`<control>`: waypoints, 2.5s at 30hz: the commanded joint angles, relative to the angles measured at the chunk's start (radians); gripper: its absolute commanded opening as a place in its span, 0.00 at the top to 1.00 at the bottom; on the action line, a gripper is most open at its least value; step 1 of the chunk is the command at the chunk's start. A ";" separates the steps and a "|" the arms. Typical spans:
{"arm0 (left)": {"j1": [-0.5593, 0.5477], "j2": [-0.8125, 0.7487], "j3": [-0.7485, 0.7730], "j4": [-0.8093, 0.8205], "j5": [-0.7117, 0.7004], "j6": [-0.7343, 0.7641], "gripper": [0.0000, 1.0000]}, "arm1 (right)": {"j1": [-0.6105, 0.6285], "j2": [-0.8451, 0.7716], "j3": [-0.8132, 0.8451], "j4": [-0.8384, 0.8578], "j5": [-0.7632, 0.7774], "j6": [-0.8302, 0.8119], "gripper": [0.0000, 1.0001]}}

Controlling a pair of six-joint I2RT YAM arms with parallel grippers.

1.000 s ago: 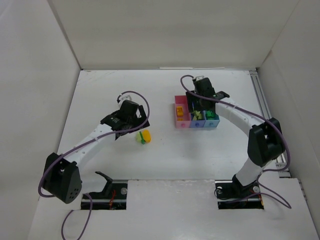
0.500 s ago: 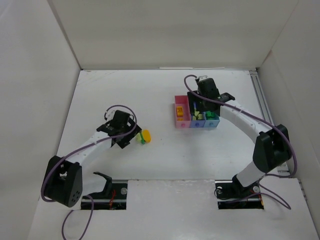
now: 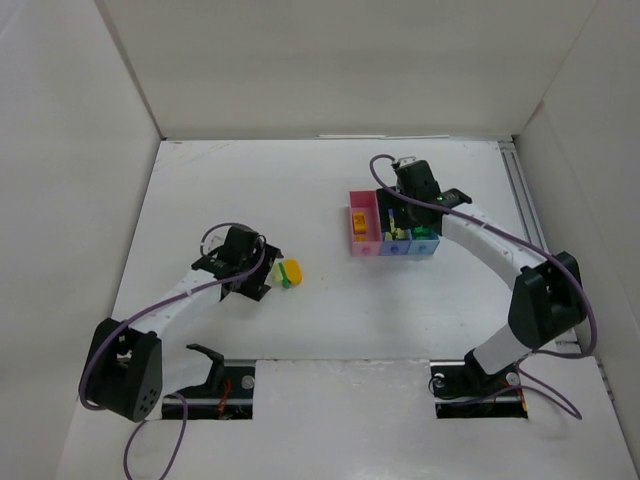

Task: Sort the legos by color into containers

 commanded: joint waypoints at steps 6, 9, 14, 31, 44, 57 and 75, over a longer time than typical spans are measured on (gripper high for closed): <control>-0.001 0.042 0.097 -0.130 -0.047 -0.248 0.32 | -0.002 -0.054 0.001 -0.004 -0.015 0.015 0.14; -0.001 0.076 0.117 -0.142 -0.023 -0.284 0.32 | -0.002 -0.063 -0.009 -0.013 -0.005 0.015 0.14; 0.022 0.124 0.106 -0.160 0.051 -0.321 0.32 | -0.002 -0.063 -0.009 -0.022 -0.027 0.006 0.13; 0.012 0.122 0.019 -0.093 0.000 -0.503 0.37 | -0.012 -0.090 -0.047 0.002 -0.116 -0.021 0.13; -0.008 0.239 0.095 -0.093 -0.010 -0.430 0.48 | -0.012 -0.100 -0.056 0.002 -0.134 -0.021 0.13; -0.045 0.161 0.164 -0.167 -0.142 -0.414 0.22 | -0.012 -0.081 -0.056 0.012 -0.143 -0.021 0.13; -0.045 0.314 0.273 -0.194 -0.107 -0.414 0.21 | -0.012 -0.092 -0.047 0.012 -0.104 -0.021 0.13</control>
